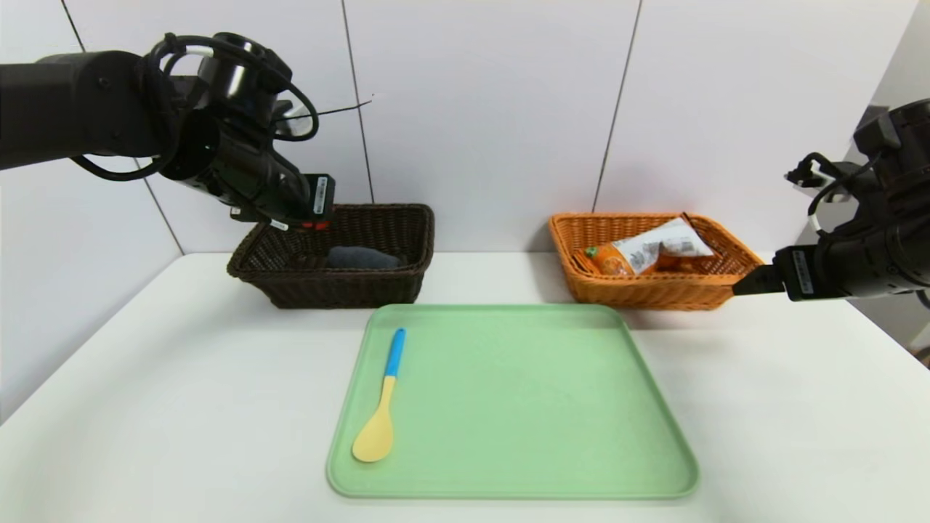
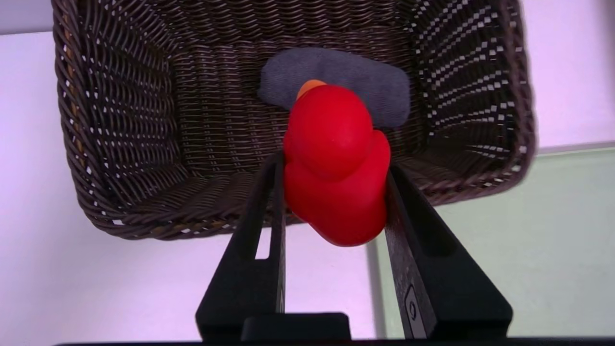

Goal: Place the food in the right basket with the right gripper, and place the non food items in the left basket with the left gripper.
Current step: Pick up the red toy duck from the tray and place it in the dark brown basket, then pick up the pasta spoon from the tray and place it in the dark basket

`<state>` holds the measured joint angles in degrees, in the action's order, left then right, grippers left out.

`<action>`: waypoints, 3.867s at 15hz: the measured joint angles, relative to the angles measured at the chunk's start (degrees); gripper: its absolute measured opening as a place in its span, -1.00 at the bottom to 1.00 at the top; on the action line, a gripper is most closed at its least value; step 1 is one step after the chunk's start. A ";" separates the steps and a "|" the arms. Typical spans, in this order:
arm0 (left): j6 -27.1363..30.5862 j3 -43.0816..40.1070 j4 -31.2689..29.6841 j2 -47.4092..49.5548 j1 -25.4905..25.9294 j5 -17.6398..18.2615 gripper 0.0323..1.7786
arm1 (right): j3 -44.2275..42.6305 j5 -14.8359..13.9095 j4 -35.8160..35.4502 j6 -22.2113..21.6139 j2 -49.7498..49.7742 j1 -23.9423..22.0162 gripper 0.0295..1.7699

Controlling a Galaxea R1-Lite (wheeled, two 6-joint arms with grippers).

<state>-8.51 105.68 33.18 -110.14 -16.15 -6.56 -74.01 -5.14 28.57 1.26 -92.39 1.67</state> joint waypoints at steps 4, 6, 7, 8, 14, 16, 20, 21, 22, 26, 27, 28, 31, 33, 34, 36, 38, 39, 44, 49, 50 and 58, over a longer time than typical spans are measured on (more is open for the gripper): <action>1.24 0.05 -3.61 -3.12 2.02 0.59 -0.33 | 1.44 1.76 -7.89 -0.10 -0.50 0.04 0.92; 1.29 0.24 -3.75 -4.28 2.46 0.69 -0.33 | 2.32 2.10 -13.45 -0.05 -1.18 0.17 0.92; 1.34 0.33 -3.86 -4.79 2.85 0.72 -0.33 | 2.46 2.30 -15.10 0.00 -1.49 0.41 0.92; 1.35 0.33 -4.35 -5.29 3.34 0.72 -0.33 | 2.57 2.95 -16.45 -0.02 -1.76 0.78 0.92; 1.27 0.11 -4.88 -7.80 4.83 0.72 -0.34 | 2.57 3.50 -21.60 0.22 -2.17 2.05 0.92; 1.13 0.22 -5.55 -9.01 5.08 0.74 -0.34 | 2.68 3.39 -21.50 0.22 -2.10 2.12 0.92; 1.24 0.50 -8.19 -11.30 5.74 0.78 -0.34 | 2.93 3.36 -21.49 0.20 -1.87 2.10 0.92; 1.27 0.66 -8.39 -11.80 5.74 0.78 -0.34 | 3.12 3.39 -21.50 0.22 -1.79 2.12 0.92; 1.27 0.82 -8.63 -12.30 5.74 0.83 -0.34 | 3.34 3.33 -21.55 0.26 -1.77 2.13 0.92; 1.21 1.84 -8.98 -14.17 6.10 0.83 -0.34 | 4.22 3.17 -21.55 0.32 -1.49 2.32 0.92; 1.21 2.06 -9.20 -14.53 6.13 0.83 -0.34 | 4.35 3.13 -21.60 0.32 -1.38 2.35 0.92; 1.18 2.23 -9.23 -14.80 6.18 0.83 -0.34 | 4.55 3.13 -21.58 0.54 -1.23 2.40 0.92; 1.07 2.43 -9.51 -15.19 6.45 0.74 -0.03 | 4.72 3.13 -21.58 0.94 -1.05 2.43 0.92; 0.94 2.69 -9.84 -15.25 6.46 0.80 0.20 | 4.74 3.13 -21.60 1.02 -0.99 2.51 0.92; 0.94 2.72 -9.81 -15.19 6.46 0.83 0.27 | 4.80 3.13 -21.60 1.00 -0.96 2.60 0.92; 1.01 2.76 -9.81 -14.64 6.51 0.76 0.42 | 4.80 3.06 -21.60 0.95 -0.91 2.79 0.92; 0.99 2.80 -9.64 -12.59 6.21 0.80 0.54 | 4.85 3.00 -21.55 0.85 -0.72 3.07 0.92; 0.94 2.80 -9.34 -10.86 5.60 0.80 0.58 | 5.00 2.94 -21.58 0.80 -0.66 3.25 0.92; -1.93 2.45 3.08 -0.94 -4.51 0.78 0.73 | 5.18 2.56 -21.49 0.61 -0.57 4.25 0.92; -12.82 4.22 20.72 3.52 -17.80 0.74 0.82 | 5.19 0.57 -20.29 0.67 -0.49 5.08 0.92; -13.76 4.35 23.13 3.78 -19.59 0.72 0.84 | 5.19 0.60 -19.68 0.63 -0.30 5.27 0.92; -15.71 4.57 30.49 -0.09 -22.49 0.37 0.88 | 9.40 0.74 -19.79 0.48 2.82 7.58 0.92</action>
<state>-24.22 110.25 63.67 -110.23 -38.64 -6.19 -64.61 -4.40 8.79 1.73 -89.58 9.25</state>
